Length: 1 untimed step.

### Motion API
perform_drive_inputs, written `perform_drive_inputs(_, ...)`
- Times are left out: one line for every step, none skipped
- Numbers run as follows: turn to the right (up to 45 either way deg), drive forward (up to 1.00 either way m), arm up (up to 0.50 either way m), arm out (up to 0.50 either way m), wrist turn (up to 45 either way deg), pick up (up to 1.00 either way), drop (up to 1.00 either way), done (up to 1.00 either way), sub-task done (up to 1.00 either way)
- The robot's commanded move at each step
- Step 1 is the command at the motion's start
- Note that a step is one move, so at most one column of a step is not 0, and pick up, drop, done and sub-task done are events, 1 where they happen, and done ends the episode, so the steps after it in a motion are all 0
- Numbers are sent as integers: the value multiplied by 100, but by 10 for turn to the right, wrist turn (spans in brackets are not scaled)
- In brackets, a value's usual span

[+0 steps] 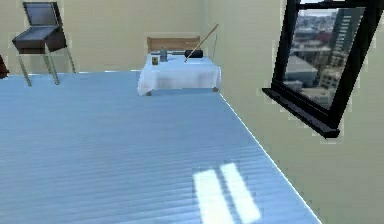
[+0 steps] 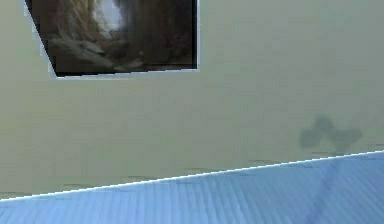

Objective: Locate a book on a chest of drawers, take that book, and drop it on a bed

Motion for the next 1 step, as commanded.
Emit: perform_drive_inputs(-450,0,0,0,0,0,0,0,0)
